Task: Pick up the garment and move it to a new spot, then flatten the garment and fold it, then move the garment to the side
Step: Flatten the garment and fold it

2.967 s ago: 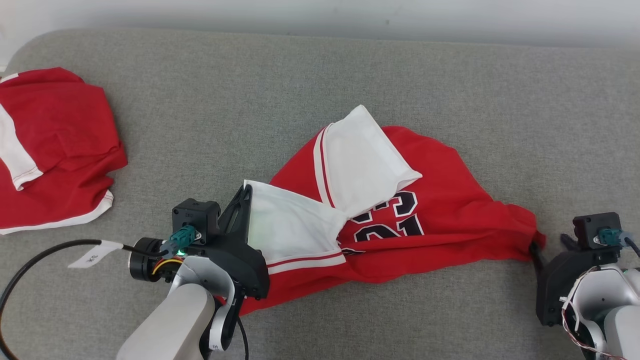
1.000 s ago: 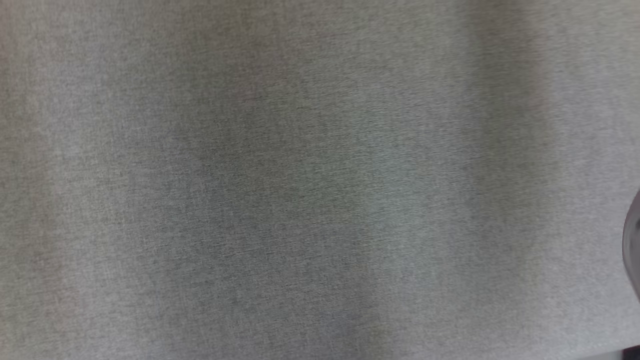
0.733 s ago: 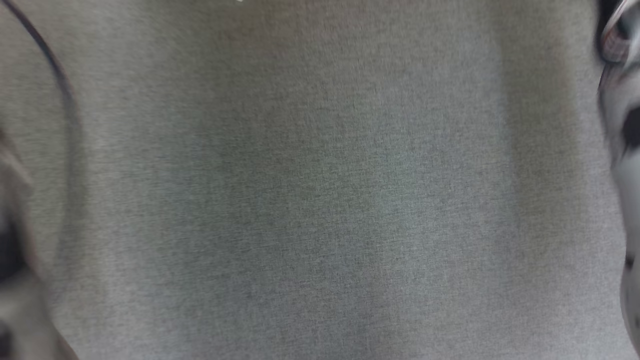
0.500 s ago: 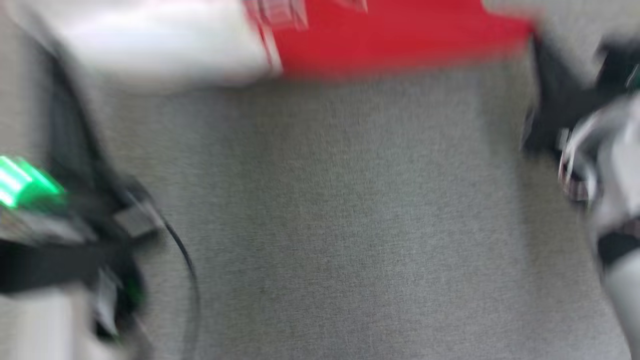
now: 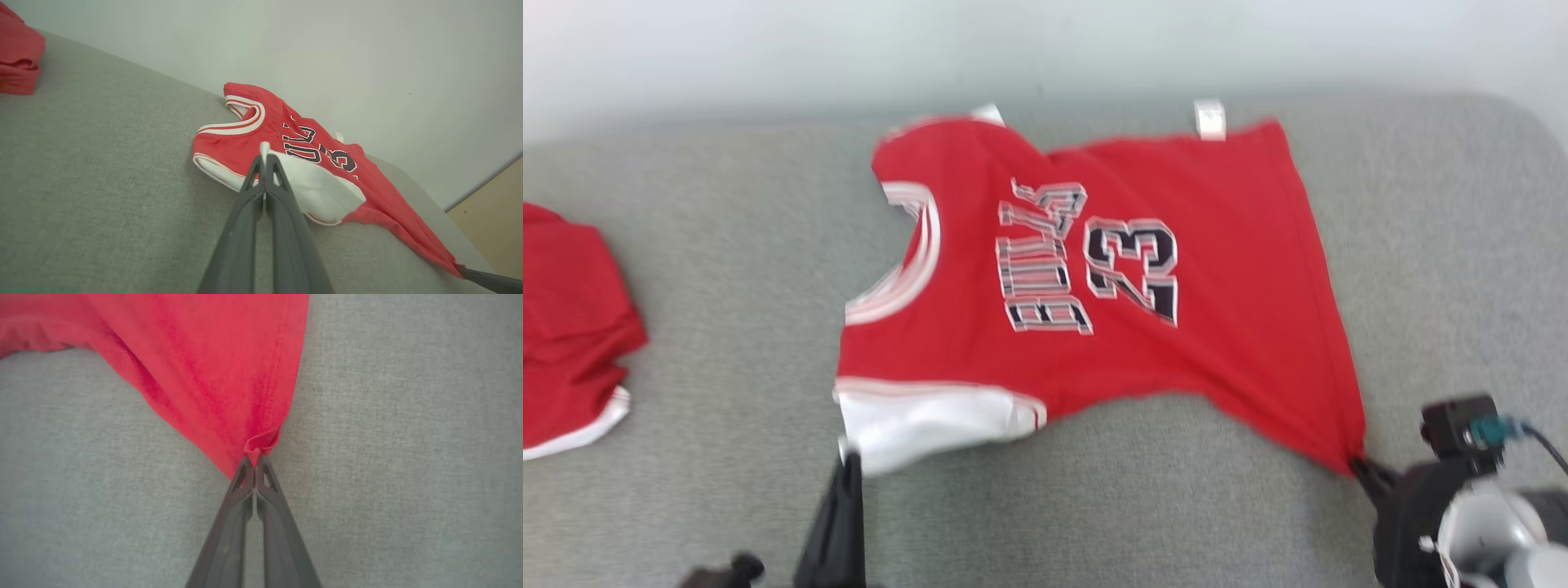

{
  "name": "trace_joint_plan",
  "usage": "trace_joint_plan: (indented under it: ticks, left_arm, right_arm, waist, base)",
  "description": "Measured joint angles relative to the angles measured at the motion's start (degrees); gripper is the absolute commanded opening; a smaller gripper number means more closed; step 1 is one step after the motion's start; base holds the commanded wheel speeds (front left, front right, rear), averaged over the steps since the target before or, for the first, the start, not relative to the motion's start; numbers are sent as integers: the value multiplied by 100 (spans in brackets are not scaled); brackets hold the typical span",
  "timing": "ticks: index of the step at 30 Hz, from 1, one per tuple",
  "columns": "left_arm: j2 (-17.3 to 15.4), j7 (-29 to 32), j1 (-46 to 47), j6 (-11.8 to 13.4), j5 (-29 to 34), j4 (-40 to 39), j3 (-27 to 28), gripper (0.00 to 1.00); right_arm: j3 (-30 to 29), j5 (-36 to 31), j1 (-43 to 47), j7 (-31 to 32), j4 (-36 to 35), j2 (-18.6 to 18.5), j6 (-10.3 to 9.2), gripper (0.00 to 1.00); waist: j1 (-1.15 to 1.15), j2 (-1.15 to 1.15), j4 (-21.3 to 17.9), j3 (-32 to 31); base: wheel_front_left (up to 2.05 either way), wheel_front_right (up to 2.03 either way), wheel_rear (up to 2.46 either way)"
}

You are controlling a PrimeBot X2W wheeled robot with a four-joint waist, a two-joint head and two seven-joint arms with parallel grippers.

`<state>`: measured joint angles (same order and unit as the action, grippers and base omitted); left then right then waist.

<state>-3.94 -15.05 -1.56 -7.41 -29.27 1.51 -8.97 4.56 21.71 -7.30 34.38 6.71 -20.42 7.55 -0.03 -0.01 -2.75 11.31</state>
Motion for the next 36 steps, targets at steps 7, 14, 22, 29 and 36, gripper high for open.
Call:
trace_joint_plan:
  ticks: [7,14,22,29,36]
  left_arm:
    - [-456,0,-432,0,-693,541,-260,0]
    - [-904,236,-835,0,-1467,528,-424,0]
    - [-1236,837,-1389,-1,-2532,247,-704,0]
    - [-1552,1299,-1718,-1,-3195,-311,-667,0]
    - [-1593,876,-983,0,-2863,-639,-795,0]
  right_arm:
    - [-818,-328,1038,706,-987,510,0,0]
    - [-977,-430,1444,1105,-1301,764,0,0]
    - [-1227,-519,1719,1397,-1425,848,0,0]
    - [-1653,-643,1928,1425,-1659,977,0,0]
    - [-1763,-630,1789,1038,-1809,1168,0,0]
  waist:
    - [1,0,245,-423]
    - [2,0,450,-558]
    - [3,1,532,-566]
    - [3,1,545,-539]
    - [3,2,537,-513]
  base:
    - [0,0,0]
    - [0,0,0]
    - [0,0,0]
    - [0,0,0]
    - [0,0,0]
